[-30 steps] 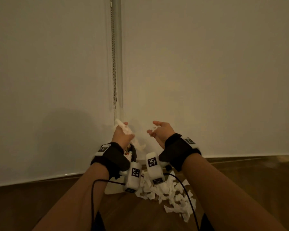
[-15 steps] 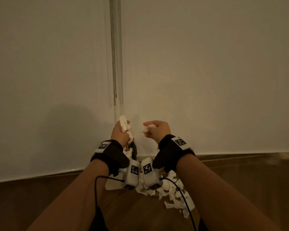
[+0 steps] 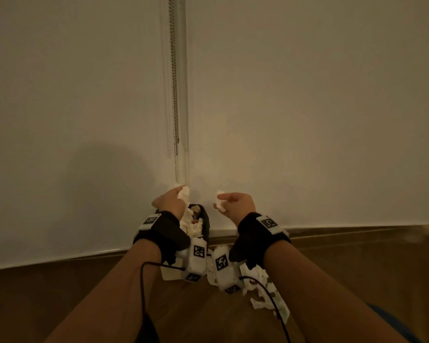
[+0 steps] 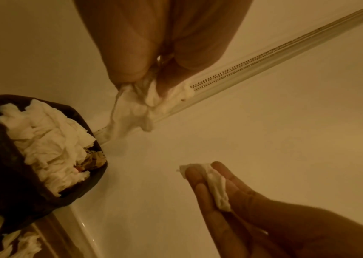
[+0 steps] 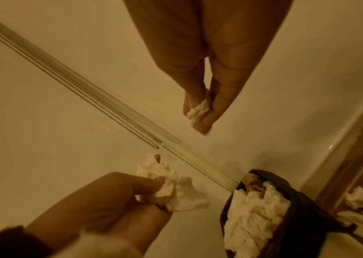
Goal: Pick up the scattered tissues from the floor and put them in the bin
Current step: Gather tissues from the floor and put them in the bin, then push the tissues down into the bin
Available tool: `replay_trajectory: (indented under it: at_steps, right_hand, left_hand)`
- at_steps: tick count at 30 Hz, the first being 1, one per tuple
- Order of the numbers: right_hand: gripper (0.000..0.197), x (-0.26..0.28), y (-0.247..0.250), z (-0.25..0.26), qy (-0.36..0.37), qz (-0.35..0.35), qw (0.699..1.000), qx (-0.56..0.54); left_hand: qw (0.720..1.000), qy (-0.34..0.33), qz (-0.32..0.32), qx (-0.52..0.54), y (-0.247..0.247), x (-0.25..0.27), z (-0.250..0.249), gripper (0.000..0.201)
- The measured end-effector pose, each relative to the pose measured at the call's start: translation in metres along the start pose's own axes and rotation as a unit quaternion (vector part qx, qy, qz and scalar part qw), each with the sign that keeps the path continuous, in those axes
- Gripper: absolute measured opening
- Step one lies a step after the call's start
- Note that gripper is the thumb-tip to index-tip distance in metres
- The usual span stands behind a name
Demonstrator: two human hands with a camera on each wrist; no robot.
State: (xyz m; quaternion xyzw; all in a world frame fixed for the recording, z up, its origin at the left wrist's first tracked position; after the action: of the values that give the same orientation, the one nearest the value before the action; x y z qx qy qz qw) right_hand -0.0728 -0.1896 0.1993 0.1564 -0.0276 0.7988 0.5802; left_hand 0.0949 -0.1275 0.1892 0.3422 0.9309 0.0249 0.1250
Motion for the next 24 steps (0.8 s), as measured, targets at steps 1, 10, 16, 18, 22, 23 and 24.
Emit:
replay_trajectory:
  at_steps: [1,10,16,18,22,23,24]
  right_hand:
    - [0.021,-0.002,-0.002,-0.004,-0.002,-0.004,1.000,-0.001]
    - [0.017,-0.063,-0.033,-0.017,-0.032,-0.024,0.996,0.075]
    - [0.012,-0.140,-0.076,-0.029,-0.033,-0.032,0.975,0.218]
    - [0.016,-0.163,-0.091,-0.032,-0.028,-0.016,0.954,0.298]
    - [0.025,-0.196,-0.116,-0.039,-0.023,0.017,0.893,0.449]
    - [0.026,-0.202,-0.121,-0.042,-0.018,0.029,0.877,0.480]
    - [0.028,-0.206,-0.125,-0.044,-0.011,0.036,0.860,0.509]
  left_hand:
    - [1.000,-0.011,-0.006,0.003,0.003,-0.002,0.002,0.033]
    - [0.999,-0.053,-0.005,-0.007,0.004,-0.038,0.041,0.028]
    - [0.984,-0.075,0.061,-0.150,-0.022,-0.086,0.083,0.014]
    - [0.969,-0.083,0.104,-0.209,-0.035,-0.098,0.096,0.012]
    - [0.904,-0.115,0.144,-0.385,-0.048,-0.116,0.128,0.015]
    - [0.887,-0.114,0.169,-0.414,-0.052,-0.118,0.137,0.019]
    - [0.887,-0.097,0.188,-0.411,-0.054,-0.120,0.147,0.022]
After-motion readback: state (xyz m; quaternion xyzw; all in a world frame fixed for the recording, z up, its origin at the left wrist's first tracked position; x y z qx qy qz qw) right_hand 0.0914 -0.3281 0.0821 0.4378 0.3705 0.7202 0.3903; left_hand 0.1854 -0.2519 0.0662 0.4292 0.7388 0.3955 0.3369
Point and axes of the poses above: each hand's wrist, its own x-axis away from the middle knuckle, its own y-axis out of the back of the hand, z = x × y, the point moved 4 cm from there along -x, towards the middle knuckle, and after that the axes turned 13 degrees about -y, right-handed, at the moved point
